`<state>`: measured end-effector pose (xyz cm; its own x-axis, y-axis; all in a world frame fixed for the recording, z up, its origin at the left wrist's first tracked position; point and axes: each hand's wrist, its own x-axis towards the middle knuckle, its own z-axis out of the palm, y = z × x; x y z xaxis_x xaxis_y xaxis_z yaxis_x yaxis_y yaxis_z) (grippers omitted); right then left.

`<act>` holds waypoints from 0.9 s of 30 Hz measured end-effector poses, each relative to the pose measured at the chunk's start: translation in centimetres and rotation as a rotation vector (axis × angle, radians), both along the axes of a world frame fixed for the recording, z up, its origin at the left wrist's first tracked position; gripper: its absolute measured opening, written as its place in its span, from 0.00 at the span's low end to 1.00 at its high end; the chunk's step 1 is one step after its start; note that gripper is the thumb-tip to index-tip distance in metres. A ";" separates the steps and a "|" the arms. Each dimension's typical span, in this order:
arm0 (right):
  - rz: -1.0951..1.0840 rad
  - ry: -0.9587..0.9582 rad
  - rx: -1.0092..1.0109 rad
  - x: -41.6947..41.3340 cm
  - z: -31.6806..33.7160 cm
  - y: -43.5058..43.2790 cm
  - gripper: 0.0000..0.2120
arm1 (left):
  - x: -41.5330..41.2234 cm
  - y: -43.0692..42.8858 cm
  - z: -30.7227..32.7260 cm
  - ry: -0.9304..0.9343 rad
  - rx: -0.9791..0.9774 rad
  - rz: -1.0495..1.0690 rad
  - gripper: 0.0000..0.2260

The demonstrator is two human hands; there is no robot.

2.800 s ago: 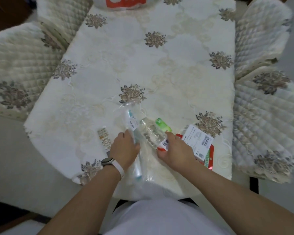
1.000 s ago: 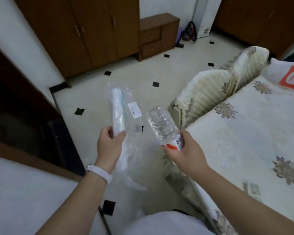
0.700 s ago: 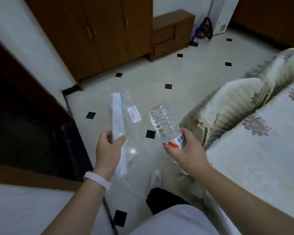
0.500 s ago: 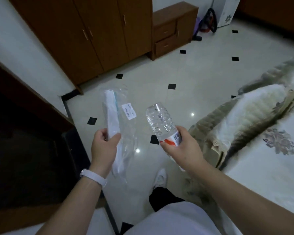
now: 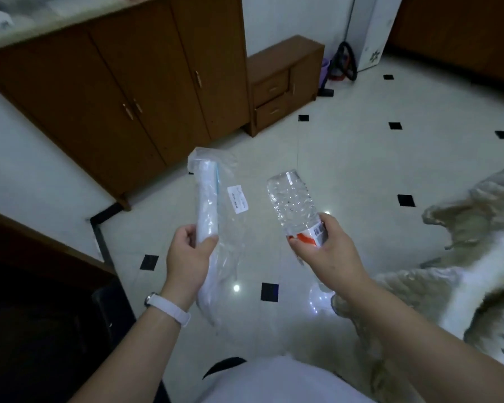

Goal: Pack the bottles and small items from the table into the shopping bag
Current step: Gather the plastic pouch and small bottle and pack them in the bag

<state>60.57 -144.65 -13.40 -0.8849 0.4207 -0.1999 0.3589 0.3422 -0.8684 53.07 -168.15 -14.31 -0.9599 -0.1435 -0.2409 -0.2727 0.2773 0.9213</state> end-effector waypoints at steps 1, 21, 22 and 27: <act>-0.011 -0.002 0.001 -1.0 -0.2 0.3 0.17 | -1.6 0.4 -0.3 -0.003 0.004 -0.009 0.09; -0.359 0.006 0.091 -29.4 2.9 4.1 0.18 | -39.7 12.6 -1.9 0.000 0.117 -0.428 0.09; -0.387 0.003 0.090 -29.5 2.8 4.7 0.19 | -40.5 13.8 -1.9 -0.004 0.130 -0.461 0.09; -0.553 -0.073 0.084 -29.1 1.3 8.4 0.18 | -42.5 20.4 -3.0 -0.062 0.159 -0.604 0.08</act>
